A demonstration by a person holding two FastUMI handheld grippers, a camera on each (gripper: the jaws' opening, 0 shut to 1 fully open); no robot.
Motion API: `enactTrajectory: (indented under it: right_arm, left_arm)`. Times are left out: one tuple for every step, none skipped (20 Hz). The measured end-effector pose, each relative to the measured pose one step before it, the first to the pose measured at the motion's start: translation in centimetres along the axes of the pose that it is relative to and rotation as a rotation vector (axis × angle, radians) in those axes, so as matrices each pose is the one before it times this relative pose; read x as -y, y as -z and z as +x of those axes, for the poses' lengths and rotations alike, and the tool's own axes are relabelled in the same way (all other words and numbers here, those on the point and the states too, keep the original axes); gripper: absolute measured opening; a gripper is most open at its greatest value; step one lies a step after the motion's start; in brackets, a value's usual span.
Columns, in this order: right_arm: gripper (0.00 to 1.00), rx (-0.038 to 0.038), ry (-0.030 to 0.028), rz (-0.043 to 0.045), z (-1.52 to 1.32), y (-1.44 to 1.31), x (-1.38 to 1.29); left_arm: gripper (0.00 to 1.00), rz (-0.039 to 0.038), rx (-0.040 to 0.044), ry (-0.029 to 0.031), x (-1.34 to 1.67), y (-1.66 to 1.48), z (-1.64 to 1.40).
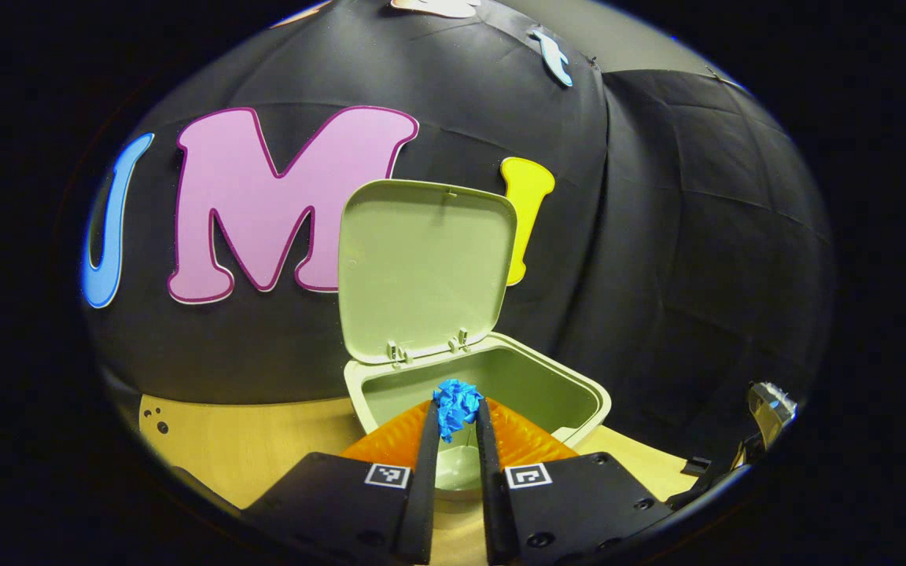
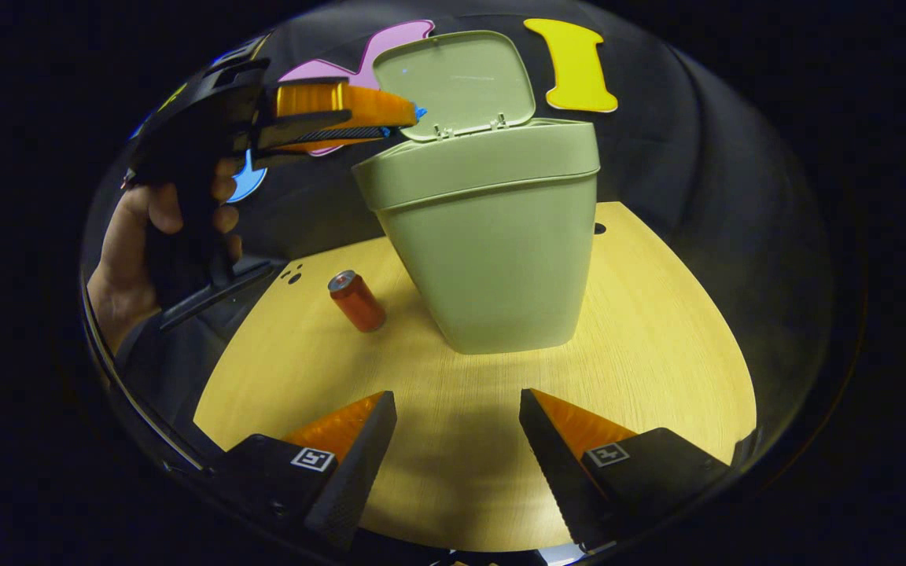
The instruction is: Press the lid of the desktop garbage bin to open it, pick up the crumpled paper on the desktop and throw it into the bin, then pick up the pop can on the desktop and drop it into the bin, and finally close the garbage bin lid.
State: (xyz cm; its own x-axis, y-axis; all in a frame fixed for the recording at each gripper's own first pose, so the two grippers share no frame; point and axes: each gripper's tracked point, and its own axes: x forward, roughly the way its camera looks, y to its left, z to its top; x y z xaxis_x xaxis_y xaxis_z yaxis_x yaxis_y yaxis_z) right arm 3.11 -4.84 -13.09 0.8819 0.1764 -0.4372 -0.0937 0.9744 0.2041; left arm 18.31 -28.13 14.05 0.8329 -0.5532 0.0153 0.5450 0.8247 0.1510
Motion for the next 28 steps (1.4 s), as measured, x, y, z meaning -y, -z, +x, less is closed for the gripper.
enactTrajectory:
  right_arm:
    - [0.99, -0.00349, -0.00679, -0.00893, 0.097, 0.064, -0.124]
    - [0.99, -0.00327, -0.00724, -0.00669, 0.117, -0.011, -0.123]
    - [0.99, -0.00601, -0.00588, -0.00733, 0.163, 0.14, -0.195]
    - [0.99, -0.00809, -0.00499, -0.00658, 0.034, 0.162, -0.073]
    - [0.99, -0.00611, -0.00273, -0.00581, 0.101, 0.124, -0.051]
    - [0.99, -0.00452, -0.00125, -0.004, 0.097, 0.105, 0.015]
    - [0.99, -0.00496, -0.00181, -0.00278, 0.063, 0.083, -0.061]
    - [0.99, -0.00426, -0.00313, -0.00411, 0.134, 0.093, -0.135]
    - [0.99, -0.00581, -0.00354, -0.00469, 0.092, 0.102, -0.073]
    - [0.99, -0.00576, -0.0049, -0.00606, 0.097, 0.079, -0.173]
    - [0.99, -0.00505, -0.00568, -0.00781, 0.182, 0.103, -0.224]
    - [0.99, -0.0063, -0.00553, -0.00821, 0.13, 0.145, -0.205]
    - [0.99, -0.00714, -0.00699, -0.00741, 0.148, 0.195, -0.281]
    - [0.99, -0.0069, -0.00732, -0.00664, 0.131, 0.132, -0.296]
    - [0.99, -0.00582, -0.00901, -0.00828, 0.232, 0.109, -0.353]
    - [0.99, -0.0068, -0.00884, -0.01, 0.336, 0.126, -0.421]
    - [0.99, -0.00826, -0.00729, -0.01128, 0.295, 0.111, -0.496]
    - [0.99, -0.00211, -0.00653, -0.01108, 0.387, -0.041, -0.383]
    - [0.99, -0.00307, -0.00667, -0.01619, 0.322, -0.01, -0.526]
    - [0.99, -0.00224, -0.00672, -0.01412, 0.41, -0.158, -0.504]
    - [0.99, 0.00285, -0.00724, -0.01644, 0.345, -0.15, -0.57]
    - [0.99, 0.00405, -0.01024, -0.01826, 0.339, -0.256, -0.486]
    - [0.99, 0.00617, -0.00915, -0.02279, 0.588, -0.35, -0.52]
    - [0.99, 0.00317, -0.00224, -0.0175, 0.54, -0.193, -0.355]
    - [1.0, 0.00141, -0.00588, -0.01558, 0.491, -0.047, -0.516]
    - [0.99, 0.00211, -0.01004, -0.01461, 0.634, -0.252, -0.602]
    - [0.99, -0.00135, -0.011, -0.01496, 0.678, -0.206, -0.599]
    - [0.99, 0.00066, -0.00221, -0.01439, 0.662, -0.336, -0.411]
  left_arm:
    - [0.3, -0.00287, -0.00086, 0.00171, 0.003, -0.026, 0.088]
    - [0.33, -0.00869, 0.00778, -0.00529, -0.024, -0.07, 0.041]
    - [0.37, -0.01487, 0.01112, -0.0054, 0.002, -0.185, 0.121]
    - [0.46, -0.00936, 0.00733, -0.00093, 0.016, -0.014, -0.017]
    - [0.52, 0.00003, 0.00516, 0.00145, 0.074, -0.127, -0.148]
    - [0.75, 0.00445, 0.01234, -0.01354, -0.432, -0.186, -1.119]
    - [0.99, 0.01092, 0.0147, -0.01911, -0.722, -0.56, -0.144]
    - [0.95, -0.00205, 0.01912, -0.02963, -0.823, -0.115, 0.401]
    - [0.95, -0.01729, 0.01367, -0.0269, -0.85, -0.241, -0.632]
    - [0.95, -0.02244, 0.01191, -0.02737, -1.053, 0.057, -0.775]
    - [0.95, -0.01822, 0.00805, -0.03345, -1.169, -0.01, -0.832]
    - [0.94, -0.00767, 0.00553, -0.03424, -1.507, 0.118, -0.771]
    - [0.95, 0.00142, 0.0026, -0.0364, -1.571, 0.203, -0.997]
    - [0.96, 0.00536, -0.0018, -0.04133, -1.791, 0.489, -0.881]
    - [0.96, 0.00356, -0.00194, -0.04347, -1.83, 0.392, -1.053]
    - [0.96, -0.00067, -0.00484, -0.04092, -1.977, 0.518, -1.167]
    - [0.96, -0.00511, -0.00728, -0.04063, -1.818, 0.605, -1.22]
    - [0.96, -0.0095, -0.01187, -0.04143, -1.908, 0.822, -1.147]
    - [0.96, -0.01361, -0.01044, -0.04144, -1.689, 0.78, -1.117]
    - [0.96, -0.01616, -0.01048, -0.0349, -1.809, 0.919, -1.088]
    - [0.96, -0.01191, -0.01375, -0.02571, -1.569, 0.974, -1.02]
    - [0.96, -0.00507, -0.01878, -0.02195, -1.494, 1.393, -0.899]
    - [0.96, -0.00371, -0.0165, -0.0094, -1.263, 1.486, -0.965]
    - [0.96, -0.00689, -0.01196, -0.01049, -1.045, 1.122, -0.805]
    - [0.96, -0.01444, -0.01837, -0.01584, -1.087, 1.196, -0.869]
    - [0.96, -0.01531, -0.02147, -0.01673, -0.917, 1.5, -0.909]
    - [0.96, -0.0092, -0.01786, -0.02308, -0.996, 1.169, -0.781]
    - [0.96, -0.00256, -0.02027, -0.02534, -0.882, 1.152, -0.442]
